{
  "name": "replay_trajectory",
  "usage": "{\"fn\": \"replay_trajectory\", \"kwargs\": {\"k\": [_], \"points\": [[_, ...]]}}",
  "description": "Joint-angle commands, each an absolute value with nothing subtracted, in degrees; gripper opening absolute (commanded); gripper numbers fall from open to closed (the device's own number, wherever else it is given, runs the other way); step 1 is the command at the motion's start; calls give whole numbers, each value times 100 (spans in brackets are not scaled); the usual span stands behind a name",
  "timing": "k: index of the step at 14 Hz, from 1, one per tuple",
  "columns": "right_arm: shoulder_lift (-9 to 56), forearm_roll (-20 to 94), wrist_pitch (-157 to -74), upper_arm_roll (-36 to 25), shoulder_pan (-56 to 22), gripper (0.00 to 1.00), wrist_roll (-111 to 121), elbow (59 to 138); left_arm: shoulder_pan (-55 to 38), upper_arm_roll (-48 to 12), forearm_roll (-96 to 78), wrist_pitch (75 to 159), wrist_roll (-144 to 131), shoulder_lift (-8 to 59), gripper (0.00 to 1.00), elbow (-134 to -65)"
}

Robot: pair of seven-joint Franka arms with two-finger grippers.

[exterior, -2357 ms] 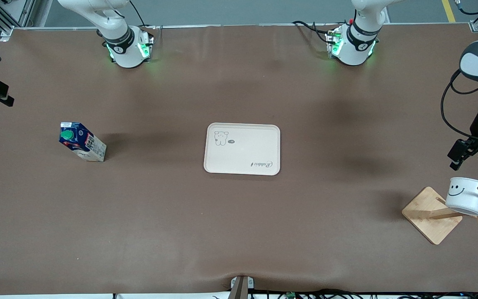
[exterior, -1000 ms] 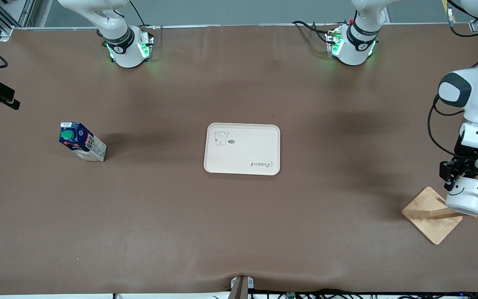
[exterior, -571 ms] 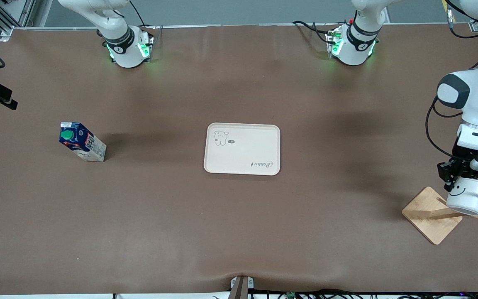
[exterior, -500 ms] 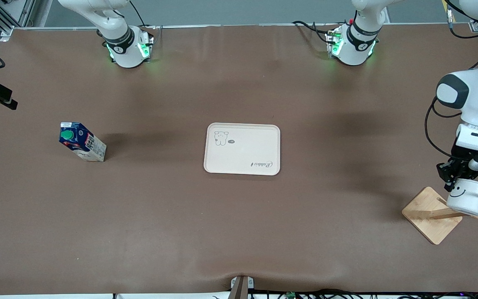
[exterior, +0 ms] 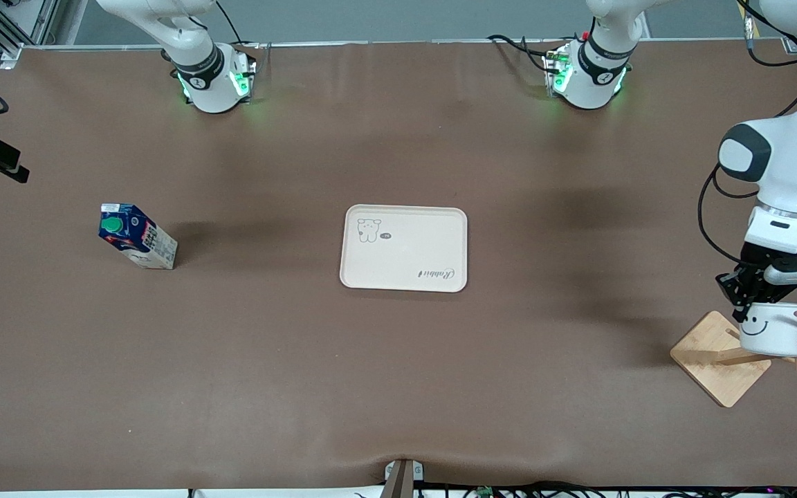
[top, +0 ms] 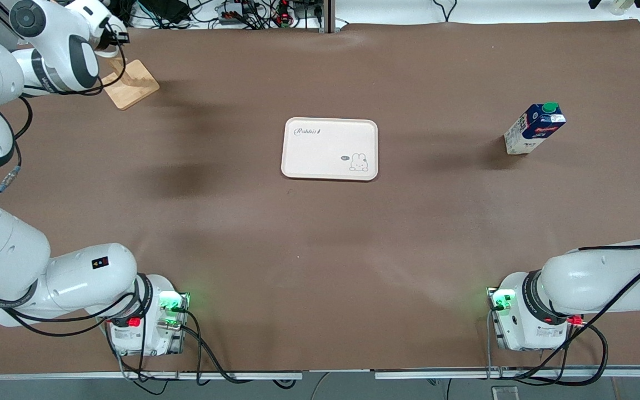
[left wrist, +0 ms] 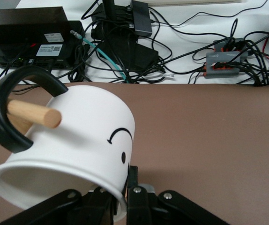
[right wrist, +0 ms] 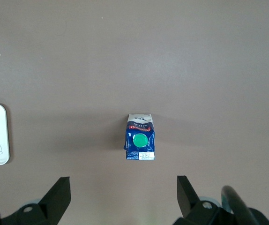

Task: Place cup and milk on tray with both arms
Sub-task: 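Lift the mug off the stand while the right gripper reaches the milk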

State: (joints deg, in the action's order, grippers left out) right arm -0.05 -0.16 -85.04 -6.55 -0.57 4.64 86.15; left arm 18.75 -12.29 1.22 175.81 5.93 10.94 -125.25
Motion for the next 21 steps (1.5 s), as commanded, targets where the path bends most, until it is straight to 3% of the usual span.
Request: {"fn": "replay_trajectory", "kwargs": {"k": [1, 7, 11, 13, 17, 21], "points": [[17, -105, -8543, -606, 9, 100, 457, 8640, 1890, -1336, 211, 17622, 642, 1116, 0, -12498], [26, -114, -8569, -606, 17, 100, 431, 8631, 1916, -1617, 211, 17465, 624, 827, 0, -12559], [140, -27, -8631, -606, 9, 100, 457, 8631, 1907, -1705, 211, 16762, 607, 467, 0, -12533], [568, -26, -8849, -589, -52, 100, 466, 8622, 1907, -1775, 211, 16289, 580, 317, 0, -12463], [799, -96, -8842, -571, -105, 100, 492, 8543, 1907, -2065, 185, 15594, 457, 167, 0, -12349], [1221, -132, -8859, -589, -27, 100, 527, 8534, 1890, -2539, 123, 13944, -568, 237, 0, -11630]]}}
